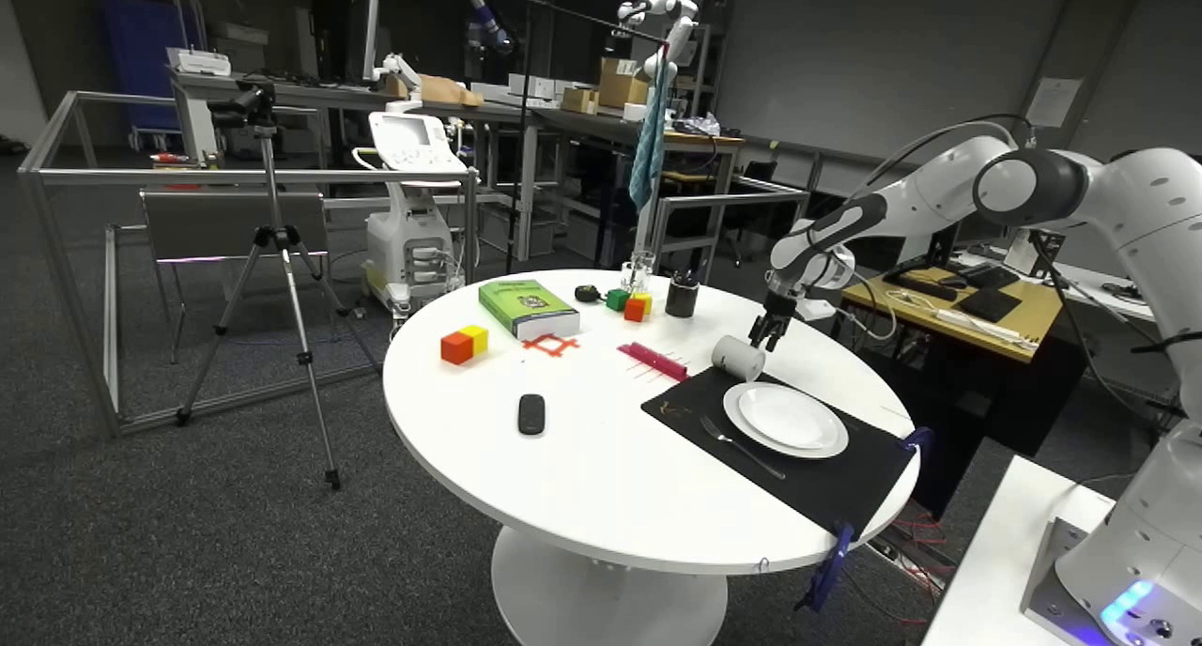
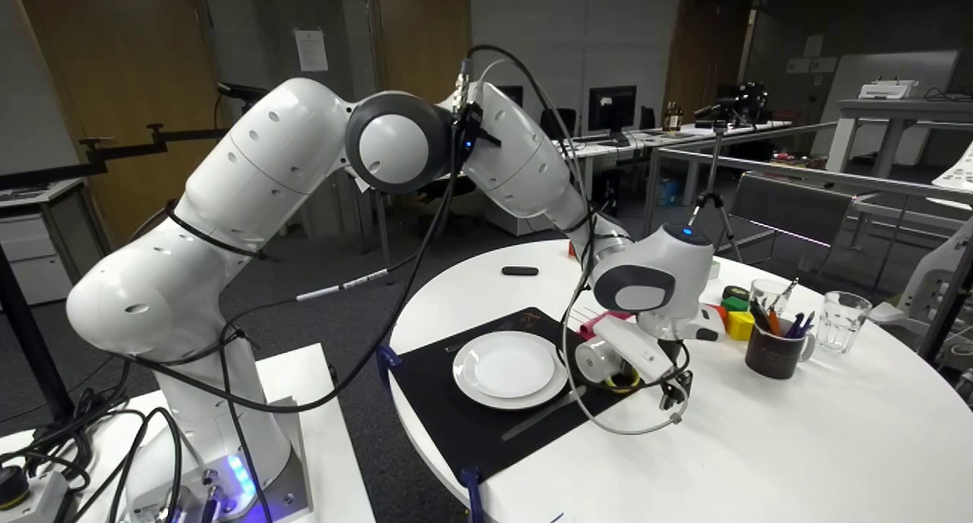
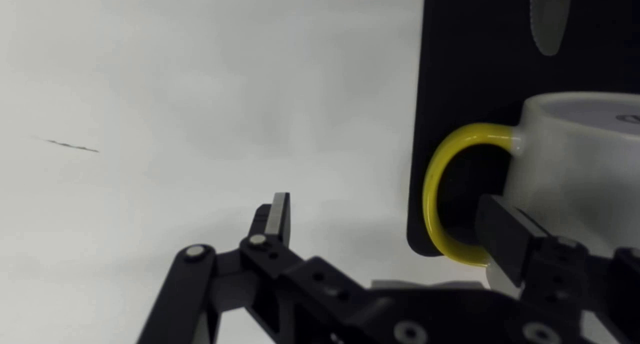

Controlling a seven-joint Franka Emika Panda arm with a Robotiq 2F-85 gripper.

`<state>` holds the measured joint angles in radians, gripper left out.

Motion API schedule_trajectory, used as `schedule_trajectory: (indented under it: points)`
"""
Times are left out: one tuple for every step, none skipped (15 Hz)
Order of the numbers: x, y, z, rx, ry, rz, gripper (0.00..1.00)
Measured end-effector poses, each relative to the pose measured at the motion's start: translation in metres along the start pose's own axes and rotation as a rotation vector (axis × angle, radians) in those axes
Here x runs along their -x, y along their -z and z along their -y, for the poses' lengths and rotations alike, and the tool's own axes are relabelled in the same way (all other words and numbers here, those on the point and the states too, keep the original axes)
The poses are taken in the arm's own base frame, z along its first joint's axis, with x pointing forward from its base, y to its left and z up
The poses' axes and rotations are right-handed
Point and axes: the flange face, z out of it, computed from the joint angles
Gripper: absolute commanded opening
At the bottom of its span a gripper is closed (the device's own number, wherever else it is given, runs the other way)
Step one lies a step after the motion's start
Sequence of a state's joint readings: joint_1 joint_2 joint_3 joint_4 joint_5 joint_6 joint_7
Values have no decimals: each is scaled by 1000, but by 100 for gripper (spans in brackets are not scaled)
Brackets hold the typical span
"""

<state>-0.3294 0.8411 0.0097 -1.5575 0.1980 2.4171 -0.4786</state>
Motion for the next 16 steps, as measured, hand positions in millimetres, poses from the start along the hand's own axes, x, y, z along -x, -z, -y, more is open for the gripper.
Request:
schedule_trajectory:
  points:
    - [1, -2, 0, 0, 0, 3, 100]
    - [1, -5, 0, 0, 1, 7, 100]
    - [2, -7, -1, 0, 3, 10, 100]
    - [2, -9, -1, 1, 4, 12, 100]
    - [2, -10, -1, 1, 5, 14, 100]
    - [2, -11, -1, 2, 6, 15, 100]
    - [2, -11, -1, 3, 7, 16, 100]
    - [2, -11, 0, 2, 8, 16, 100]
    - [2, -11, 0, 2, 9, 15, 100]
    - [1, -11, 1, 0, 10, 15, 100]
    - [1, -11, 3, -3, 12, 15, 100]
    - [0, -12, 4, -8, 14, 18, 100]
    - [0, -12, 5, -14, 16, 22, 100]
    - [0, -12, 5, -21, 19, 25, 100]
    - [0, -13, 5, -28, 22, 29, 100]
    - [0, -13, 4, -34, 25, 35, 100]
